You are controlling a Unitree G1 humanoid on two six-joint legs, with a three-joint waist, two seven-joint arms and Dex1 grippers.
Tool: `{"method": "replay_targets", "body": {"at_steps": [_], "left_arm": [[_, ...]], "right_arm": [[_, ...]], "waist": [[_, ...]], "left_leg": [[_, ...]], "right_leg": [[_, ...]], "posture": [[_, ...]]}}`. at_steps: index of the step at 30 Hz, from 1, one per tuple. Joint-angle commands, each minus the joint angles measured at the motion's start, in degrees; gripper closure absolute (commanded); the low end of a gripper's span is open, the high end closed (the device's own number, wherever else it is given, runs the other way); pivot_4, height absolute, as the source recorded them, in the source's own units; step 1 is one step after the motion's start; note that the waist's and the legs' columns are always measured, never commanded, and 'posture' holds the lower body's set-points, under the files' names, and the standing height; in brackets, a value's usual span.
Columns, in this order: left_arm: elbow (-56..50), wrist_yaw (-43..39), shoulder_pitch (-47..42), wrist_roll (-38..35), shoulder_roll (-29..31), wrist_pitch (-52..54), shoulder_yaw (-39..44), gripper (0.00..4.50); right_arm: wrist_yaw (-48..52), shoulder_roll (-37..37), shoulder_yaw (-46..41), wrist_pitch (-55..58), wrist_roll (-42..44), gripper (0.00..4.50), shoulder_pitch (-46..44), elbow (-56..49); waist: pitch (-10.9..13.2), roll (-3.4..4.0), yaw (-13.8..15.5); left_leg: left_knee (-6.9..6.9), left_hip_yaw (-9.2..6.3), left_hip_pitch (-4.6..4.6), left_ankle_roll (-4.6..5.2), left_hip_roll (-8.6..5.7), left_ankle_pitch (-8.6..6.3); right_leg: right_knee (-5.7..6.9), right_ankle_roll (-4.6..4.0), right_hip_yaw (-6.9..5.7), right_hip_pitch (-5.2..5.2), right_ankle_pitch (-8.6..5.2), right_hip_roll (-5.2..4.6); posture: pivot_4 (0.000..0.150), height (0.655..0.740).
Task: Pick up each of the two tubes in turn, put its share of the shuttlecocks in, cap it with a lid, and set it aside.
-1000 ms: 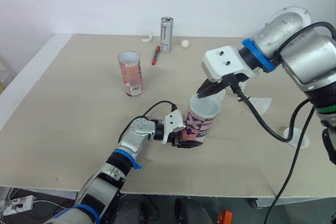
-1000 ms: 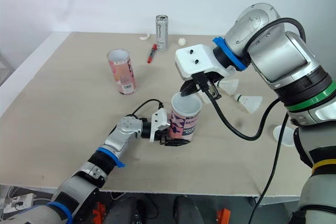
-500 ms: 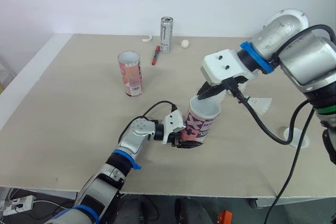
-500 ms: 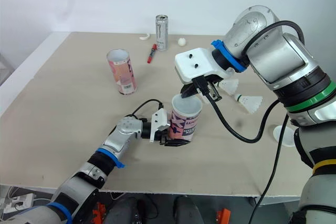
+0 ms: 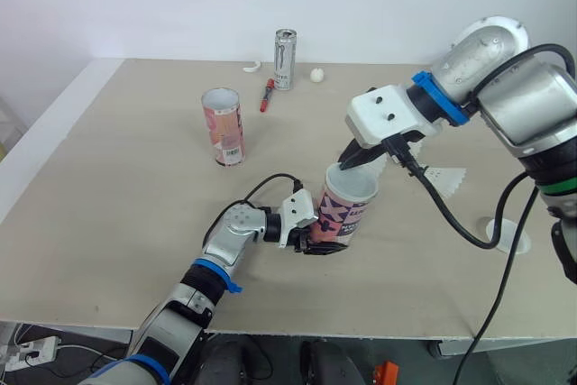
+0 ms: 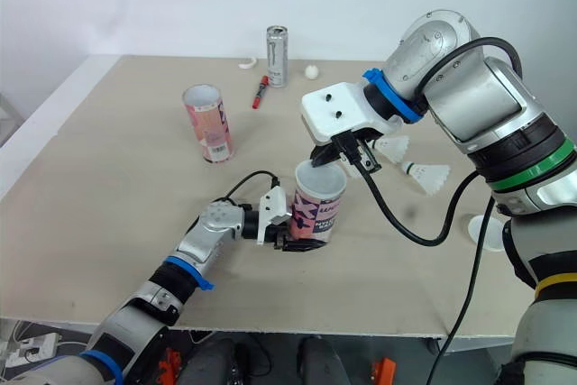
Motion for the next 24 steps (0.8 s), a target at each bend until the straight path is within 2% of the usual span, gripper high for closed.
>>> {"method": "replay_targets", "body": {"at_steps": [1, 6, 7, 8, 9, 10, 11, 17, 24], "left_arm": [[2.43, -0.09, 2.06, 1.24, 1.36, 1.78, -0.75, 1.31], [2.33, -0.13, 2.19, 1.23, 1.41, 1.89, -0.8, 1.31], [2.34, -0.13, 2.19, 1.24, 1.41, 1.91, -0.81, 1.31], [2.35, -0.15, 2.2, 1.23, 1.41, 1.96, -0.81, 1.31], [2.37, -0.15, 2.2, 1.23, 1.41, 1.98, -0.81, 1.31], [2.38, -0.16, 2.21, 1.23, 1.42, 1.99, -0.81, 1.31], [2.39, -0.16, 2.23, 1.23, 1.43, 2.02, -0.81, 1.31], [2.07, -0.24, 2.54, 1.23, 1.65, 2.32, -0.88, 1.31], [2.12, -0.48, 2.58, 1.2, 1.82, 2.44, -1.04, 1.31]], "right_arm": [[2.57, -1.34, -0.35, -0.26, -0.89, 4.4, -0.59, -0.33], [2.57, -1.89, 0.04, 0.38, -0.51, 4.4, -0.54, -0.74], [2.57, -1.93, 0.07, 0.63, -0.38, 3.8, -0.52, -0.81], [2.57, -1.69, -0.33, 0.32, -0.25, 3.55, -0.26, -0.83], [2.57, -1.2, -1.17, -0.16, -0.54, 3.1, 0.1, -0.73], [2.57, -0.79, -1.91, -0.51, -0.71, 2.95, 0.38, -0.66], [2.57, -0.59, -2.46, -0.35, -0.76, 2.44, 0.5, -0.74], [2.57, 0.18, -6.47, 2.51, -0.87, 2.44, 0.52, -0.85], [0.85, 0.79, -16.3, 14.87, 3.98, 2.44, -0.11, -0.01]], "waist": [[0.0, 0.0, 0.0], [0.0, 0.0, 0.0], [0.0, 0.0, 0.0], [0.0, 0.0, 0.0], [0.0, 0.01, 0.0], [0.0, 0.0, 0.0], [0.0, 0.0, 0.0], [0.0, 0.01, -0.03], [0.0, 0.0, -0.03]], "left_leg": [[0.0, 0.0, 0.0, 0.0, 0.0, 0.0], [0.0, 0.0, 0.0, 0.0, 0.0, 0.0], [0.0, 0.0, 0.0, 0.0, 0.0, 0.0], [0.0, 0.0, 0.0, 0.0, 0.0, 0.0], [0.0, 0.0, 0.0, 0.0, 0.01, 0.0], [0.0, 0.0, 0.0, 0.0, 0.01, 0.0], [0.0, 0.0, 0.01, 0.0, 0.01, 0.0], [0.0, 0.0, 0.02, 0.0, 0.04, 0.0], [-0.01, -0.01, 0.01, 0.0, 0.05, 0.0]], "right_leg": [[0.0, 0.0, 0.0, 0.0, 0.0, 0.0], [0.0, 0.0, 0.0, 0.0, 0.0, 0.0], [0.0, -0.01, 0.0, 0.0, 0.0, 0.0], [0.0, -0.01, 0.0, 0.0, 0.0, 0.0], [0.0, -0.01, 0.0, -0.01, 0.0, 0.0], [0.0, -0.01, 0.01, -0.01, -0.01, 0.0], [0.0, -0.01, 0.0, 0.0, -0.01, 0.01], [0.01, -0.03, -0.01, 0.0, 0.02, 0.04], [0.01, -0.05, -0.01, 0.0, 0.01, 0.03]], "posture": [[0.15, 0.74], [0.15, 0.74], [0.15, 0.74], [0.15, 0.74], [0.15, 0.74], [0.15, 0.74], [0.15, 0.74], [0.15, 0.74], [0.15, 0.74]]}}
